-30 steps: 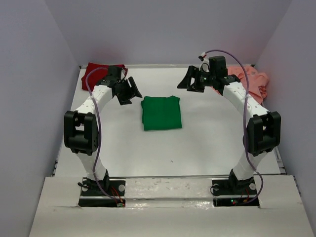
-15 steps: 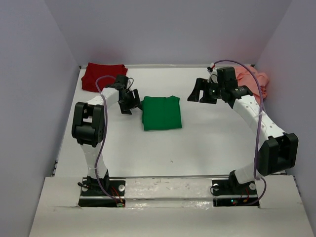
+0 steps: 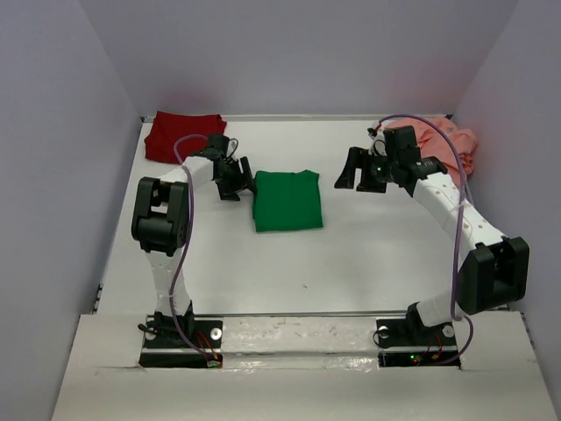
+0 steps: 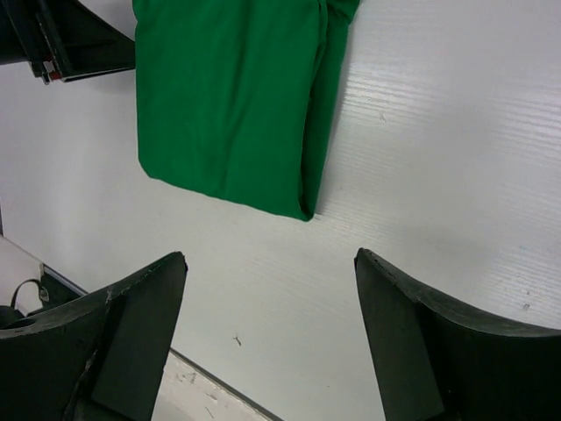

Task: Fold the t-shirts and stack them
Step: Fold the tshirt, then neatly place the folded tshirt to the corner

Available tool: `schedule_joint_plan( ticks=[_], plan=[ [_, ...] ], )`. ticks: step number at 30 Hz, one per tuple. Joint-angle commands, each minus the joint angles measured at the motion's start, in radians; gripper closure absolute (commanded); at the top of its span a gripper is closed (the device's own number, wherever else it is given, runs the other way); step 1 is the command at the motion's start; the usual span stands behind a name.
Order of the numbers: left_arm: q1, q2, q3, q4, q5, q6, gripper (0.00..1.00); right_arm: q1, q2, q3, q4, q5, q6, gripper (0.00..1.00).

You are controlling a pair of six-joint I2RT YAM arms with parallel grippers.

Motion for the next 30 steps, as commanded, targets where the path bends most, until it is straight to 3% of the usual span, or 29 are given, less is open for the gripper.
schedule_joint_plan(
  ticks=[1, 17, 30],
  plan=[
    [-0.002, -0.061, -0.011, 0.037, 0.000, -0.028, 0.24, -0.001, -0.035, 0.000, 0.009, 0.000, -0.005, 0.17],
    [0.001, -0.214, -0.081, 0.082, -0.062, -0.120, 0.27, -0.001, -0.001, 0.003, 0.015, -0.026, -0.009, 0.16],
    [-0.020, -0.125, -0.079, 0.083, 0.008, -0.103, 0.28, -0.001, 0.011, 0.006, 0.022, -0.028, -0.014, 0.16]
  ],
)
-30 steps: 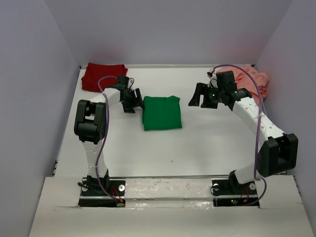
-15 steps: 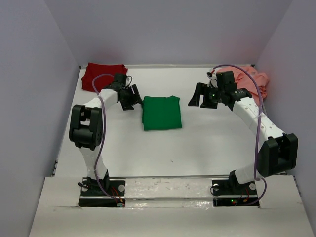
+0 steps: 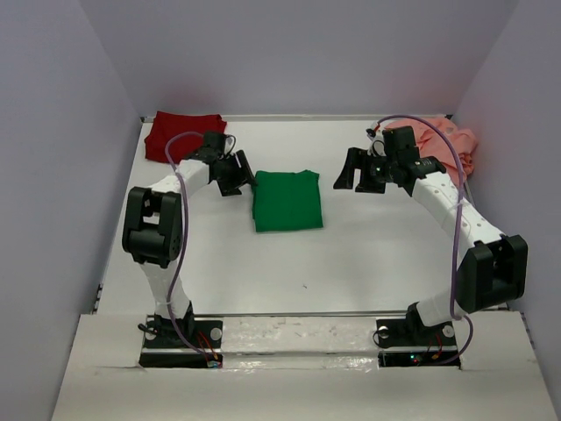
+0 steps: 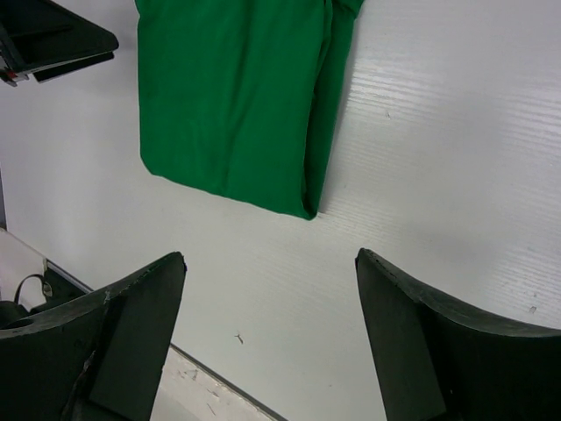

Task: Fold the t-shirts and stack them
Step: Neatly place the folded tshirt to the corner

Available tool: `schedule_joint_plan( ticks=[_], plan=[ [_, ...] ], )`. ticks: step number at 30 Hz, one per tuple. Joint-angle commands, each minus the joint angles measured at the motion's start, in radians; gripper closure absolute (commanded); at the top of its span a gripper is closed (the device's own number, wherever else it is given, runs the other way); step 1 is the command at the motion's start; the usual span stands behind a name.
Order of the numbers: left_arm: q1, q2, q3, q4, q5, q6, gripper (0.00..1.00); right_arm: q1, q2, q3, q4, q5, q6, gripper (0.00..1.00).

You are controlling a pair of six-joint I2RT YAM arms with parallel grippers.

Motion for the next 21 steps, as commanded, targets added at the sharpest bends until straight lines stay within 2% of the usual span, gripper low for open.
schedule_joint_plan(
  ticks=[1, 11, 16, 19, 21],
  plan=[
    [-0.017, 0.021, -0.001, 0.004, 0.013, 0.010, 0.28, -0.001, 0.000, 0.006, 0.021, -0.013, -0.012, 0.16],
    [-0.055, 0.118, 0.036, 0.001, 0.013, 0.024, 0.29, -0.001, -0.003, 0.005, 0.021, -0.008, -0.015, 0.16],
    [-0.069, 0.161, 0.085, -0.039, -0.030, 0.019, 0.32, -0.001, -0.009, 0.000, 0.021, -0.002, -0.012, 0.16],
    [-0.077, 0.193, 0.122, -0.056, -0.041, 0.020, 0.38, -0.001, -0.013, -0.002, 0.021, -0.002, -0.012, 0.16],
    [-0.080, 0.213, 0.131, -0.056, -0.036, 0.022, 0.51, -0.001, -0.013, -0.002, 0.021, 0.002, -0.012, 0.15]
  ],
)
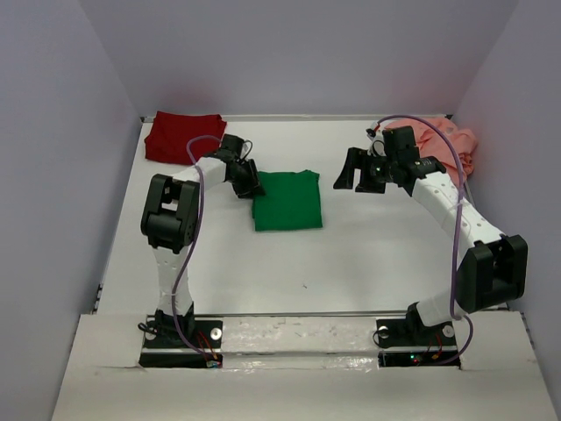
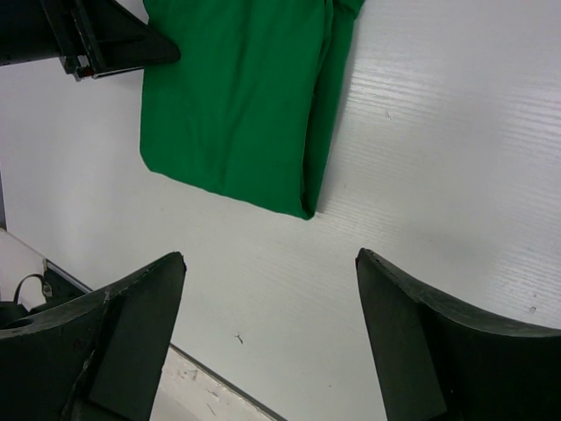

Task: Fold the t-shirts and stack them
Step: Neatly place the folded tshirt to the corner

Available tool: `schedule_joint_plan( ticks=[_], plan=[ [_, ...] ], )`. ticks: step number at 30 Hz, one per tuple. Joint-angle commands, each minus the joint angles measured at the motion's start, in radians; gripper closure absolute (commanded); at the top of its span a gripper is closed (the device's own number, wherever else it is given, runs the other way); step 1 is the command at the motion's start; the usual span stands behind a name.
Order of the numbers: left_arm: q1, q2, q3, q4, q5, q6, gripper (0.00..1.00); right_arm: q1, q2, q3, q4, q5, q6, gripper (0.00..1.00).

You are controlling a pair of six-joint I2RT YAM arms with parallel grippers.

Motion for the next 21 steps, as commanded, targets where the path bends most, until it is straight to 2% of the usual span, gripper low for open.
schedule_joint_plan(
  ticks=[1, 2, 13, 15, 21],
  plan=[
    [-0.011, 0.039, 0.034, -0.038, -0.020, 0.014, 0.56, -0.001, -0.015, -0.003, 0.020, 0.004, -0.012, 0.15],
    [-0.011, 0.052, 0.035, -0.036, -0.015, 0.013, 0.62, -0.001, -0.016, -0.002, 0.020, 0.004, -0.013, 0.15],
    [-0.011, 0.121, 0.052, -0.068, -0.052, 0.017, 0.87, -0.001, -0.012, 0.014, 0.016, 0.008, -0.019, 0.15],
    [-0.013, 0.141, 0.089, -0.088, -0.066, 0.025, 0.98, -0.001, -0.009, 0.017, 0.016, 0.010, -0.021, 0.15],
    [0.001, 0.233, 0.303, -0.197, -0.144, 0.086, 1.00, -0.001, -0.003, 0.034, 0.011, 0.008, -0.026, 0.15]
  ],
)
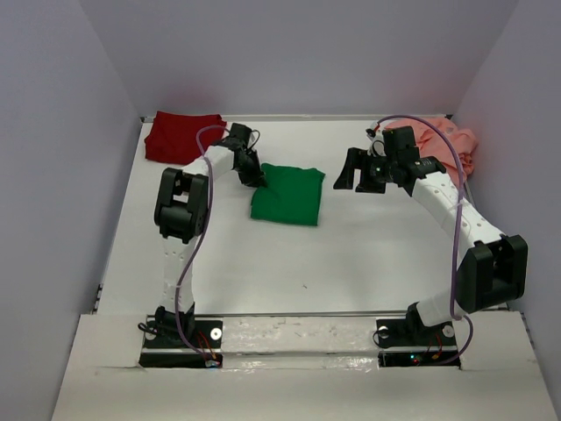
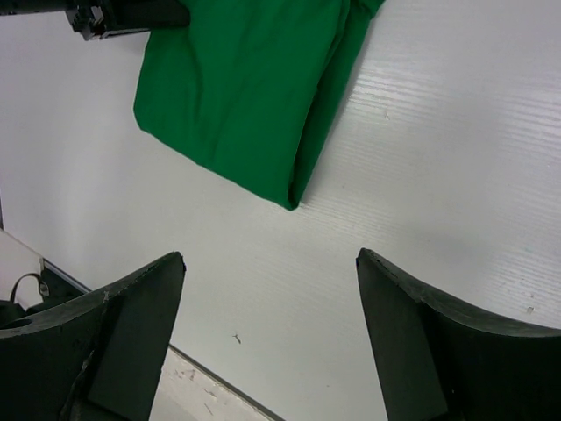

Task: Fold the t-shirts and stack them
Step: Neatly place the folded tshirt to the corner

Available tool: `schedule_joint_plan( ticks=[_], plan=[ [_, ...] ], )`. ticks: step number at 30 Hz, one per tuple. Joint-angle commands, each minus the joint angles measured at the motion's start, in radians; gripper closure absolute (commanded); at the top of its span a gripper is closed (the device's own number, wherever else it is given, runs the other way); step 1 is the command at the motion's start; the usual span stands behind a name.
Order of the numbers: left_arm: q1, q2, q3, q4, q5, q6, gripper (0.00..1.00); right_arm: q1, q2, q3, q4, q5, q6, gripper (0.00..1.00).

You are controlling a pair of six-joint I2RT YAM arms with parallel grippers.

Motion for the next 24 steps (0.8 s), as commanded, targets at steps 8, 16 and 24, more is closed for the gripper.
schedule_joint_plan(
  ticks=[8, 16, 24],
  plan=[
    [0.067, 0.236, 0.429, -0.250, -0.210, 0.151, 1.00, -0.001, -0.035, 0.014, -0.001, 0.012, -0.021, 0.15],
    [0.138, 0.306, 0.599, -0.318, -0.260, 0.211, 1.00, -0.001, -0.070, -0.024, -0.011, 0.010, -0.016, 0.15],
    [0.173, 0.301, 0.662, -0.312, -0.293, 0.272, 1.00, -0.001, -0.089, -0.046, -0.022, 0.004, -0.016, 0.15]
  ],
)
